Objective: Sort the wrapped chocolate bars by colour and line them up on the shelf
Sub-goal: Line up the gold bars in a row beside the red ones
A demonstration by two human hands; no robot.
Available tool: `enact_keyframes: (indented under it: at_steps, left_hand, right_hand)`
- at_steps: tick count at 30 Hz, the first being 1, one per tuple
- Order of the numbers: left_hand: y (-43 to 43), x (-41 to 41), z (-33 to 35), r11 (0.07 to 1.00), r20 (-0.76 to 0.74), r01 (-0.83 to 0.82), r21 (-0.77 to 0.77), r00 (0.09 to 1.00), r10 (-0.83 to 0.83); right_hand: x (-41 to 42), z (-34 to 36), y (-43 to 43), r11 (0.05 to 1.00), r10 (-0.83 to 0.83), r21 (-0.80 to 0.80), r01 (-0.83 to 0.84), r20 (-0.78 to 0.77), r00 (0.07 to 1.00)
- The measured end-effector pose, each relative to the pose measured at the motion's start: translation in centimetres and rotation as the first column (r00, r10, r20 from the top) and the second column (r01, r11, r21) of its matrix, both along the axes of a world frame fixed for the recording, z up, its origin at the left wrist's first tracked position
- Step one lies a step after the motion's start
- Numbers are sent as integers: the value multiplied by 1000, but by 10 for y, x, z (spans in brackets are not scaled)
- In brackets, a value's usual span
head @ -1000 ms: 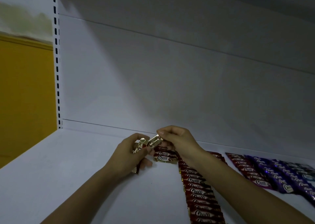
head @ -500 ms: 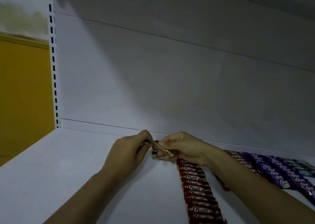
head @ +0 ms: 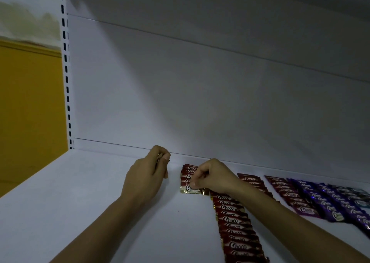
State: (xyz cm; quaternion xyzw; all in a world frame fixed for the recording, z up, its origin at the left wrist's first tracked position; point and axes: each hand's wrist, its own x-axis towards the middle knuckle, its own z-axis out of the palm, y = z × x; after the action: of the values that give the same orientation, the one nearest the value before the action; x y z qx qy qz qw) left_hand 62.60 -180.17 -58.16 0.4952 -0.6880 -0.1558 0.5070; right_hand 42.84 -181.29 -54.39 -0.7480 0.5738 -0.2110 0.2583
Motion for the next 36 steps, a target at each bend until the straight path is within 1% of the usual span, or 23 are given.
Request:
enact_keyframes:
  at_steps: [3,10,14,22,28,32,33,34,36]
  left_hand:
    - [-2,0,-2,1000,23,-16,4,1000,16]
    - [-4,0,-1,1000,34,-31,0,999,30]
    - [-3,0,0,999,14,-30,-20,999,30]
    - [-1,-1,1,998,32,-35,-46,999,36]
    - [2,-1,4,999,42,-42,-28,998,44]
    - [6,-2,7,1000,36,-29,-2,999,29]
    - [6,-2,8,1000,12,-13,25,1000,12]
    - [7,-2,9,997,-44,26,67,999,-23]
    - [9,-4,13,969,-228,175,172,964,-134]
  right_hand:
    - [1,-2,-1,998,-17,-57,13,-78,997]
    - [-3,-1,0,995,-39,-94,28,-117,992]
    - [-6,4,-1,998,-41,-49,32,-212,976]
    - [1,11,-2,999,-36,-42,22,-367,930]
    - [3,12,-1,1000,-5,-29,-8,-404,915]
    - [5,11,0,999,-15,-35,2,-383,923]
    - [5,10,0,999,-17,-37,3,-382,924]
    - [5,10,1,999,-18,-39,3,-377,926]
    - [3,10,3,998,-19,-62,-1,-316,949]
